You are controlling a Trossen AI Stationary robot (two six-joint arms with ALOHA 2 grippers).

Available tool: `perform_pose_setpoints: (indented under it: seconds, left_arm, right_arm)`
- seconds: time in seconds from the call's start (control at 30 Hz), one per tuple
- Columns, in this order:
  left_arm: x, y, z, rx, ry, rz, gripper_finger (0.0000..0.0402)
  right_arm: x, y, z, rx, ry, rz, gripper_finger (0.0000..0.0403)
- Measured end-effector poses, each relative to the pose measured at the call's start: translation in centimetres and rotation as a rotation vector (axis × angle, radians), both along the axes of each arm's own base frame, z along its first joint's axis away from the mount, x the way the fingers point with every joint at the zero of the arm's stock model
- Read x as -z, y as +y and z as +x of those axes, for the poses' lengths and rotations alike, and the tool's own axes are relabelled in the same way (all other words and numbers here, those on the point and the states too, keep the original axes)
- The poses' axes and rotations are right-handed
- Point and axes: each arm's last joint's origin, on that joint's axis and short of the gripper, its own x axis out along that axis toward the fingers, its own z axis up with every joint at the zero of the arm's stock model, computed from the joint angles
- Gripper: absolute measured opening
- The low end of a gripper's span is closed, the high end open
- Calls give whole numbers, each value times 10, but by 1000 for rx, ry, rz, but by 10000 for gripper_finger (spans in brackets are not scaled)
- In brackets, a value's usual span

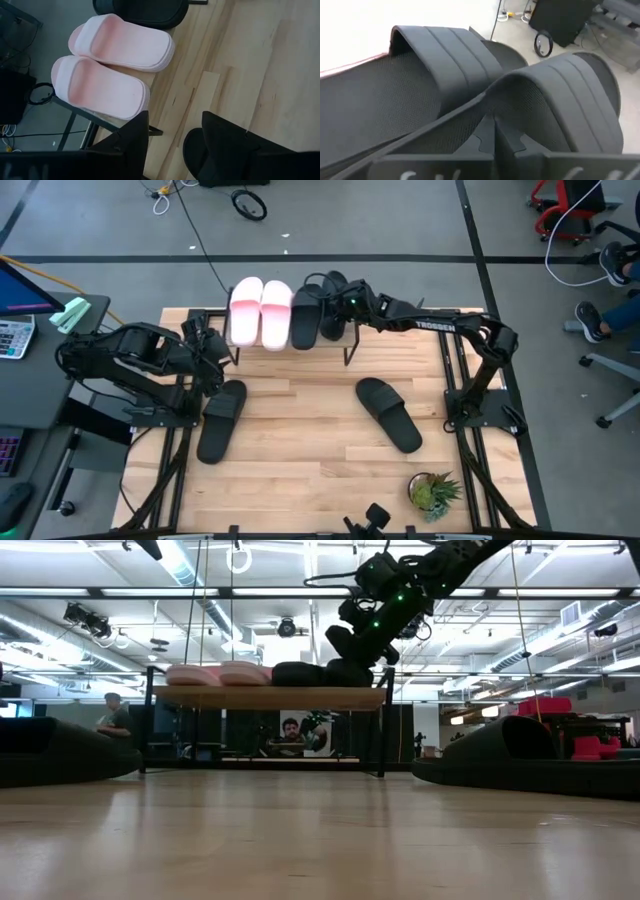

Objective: Pick and place slides into the shelf
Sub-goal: Put the black slide on the shelf, then put the black slide under the shelf

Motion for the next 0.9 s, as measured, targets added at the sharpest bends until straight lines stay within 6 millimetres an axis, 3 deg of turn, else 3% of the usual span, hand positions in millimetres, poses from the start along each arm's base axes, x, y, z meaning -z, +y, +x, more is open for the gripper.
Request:
perform_pose_setpoints:
  seconds: [0.37, 0.63, 0.77, 0.9]
  left_arm:
    - [0, 0, 0, -1, -1, -1, 188]
    - [0, 0, 0, 0, 0, 0, 190]
    - [0, 0, 0, 0, 2, 0, 193]
    - [1, 0, -2, -2, 19, 2, 188]
  right_arm:
    - [11, 6, -6, 37, 70, 116, 0]
    - [-3, 15, 6, -6, -53, 35, 0]
    - [-19, 34, 15, -67, -73, 50, 0]
    - [-28, 69, 24, -158, -50, 57, 0]
